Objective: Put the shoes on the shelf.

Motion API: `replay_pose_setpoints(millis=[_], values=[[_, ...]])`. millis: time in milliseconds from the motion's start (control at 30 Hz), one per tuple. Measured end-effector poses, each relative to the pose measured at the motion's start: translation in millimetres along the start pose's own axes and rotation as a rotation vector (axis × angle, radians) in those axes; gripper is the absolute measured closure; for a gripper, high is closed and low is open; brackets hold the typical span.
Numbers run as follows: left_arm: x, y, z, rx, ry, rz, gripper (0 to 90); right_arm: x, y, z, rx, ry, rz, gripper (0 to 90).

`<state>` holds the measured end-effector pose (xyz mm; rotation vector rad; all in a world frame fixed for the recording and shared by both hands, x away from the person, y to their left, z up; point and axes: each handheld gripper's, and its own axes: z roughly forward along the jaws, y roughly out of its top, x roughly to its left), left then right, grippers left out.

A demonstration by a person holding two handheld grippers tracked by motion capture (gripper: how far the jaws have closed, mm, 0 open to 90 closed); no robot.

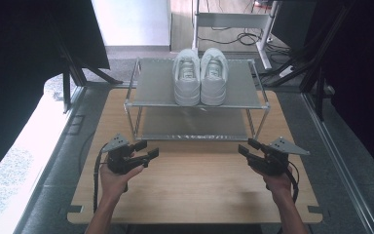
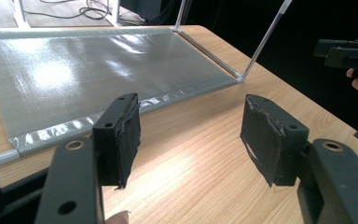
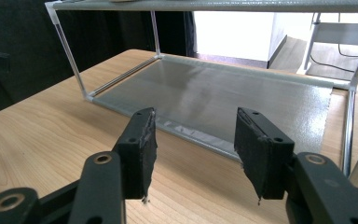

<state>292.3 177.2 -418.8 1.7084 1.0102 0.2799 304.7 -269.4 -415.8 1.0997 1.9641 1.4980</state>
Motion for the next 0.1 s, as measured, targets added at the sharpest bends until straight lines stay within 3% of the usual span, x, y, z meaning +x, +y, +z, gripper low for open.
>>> replay_pose_setpoints(millis=[100], values=[[-0.6, -1.2, 1.8, 0.013, 0.009, 0.023, 36.3, -1.5, -3.4, -1.4, 0.012, -0.009, -0.007, 45.3]])
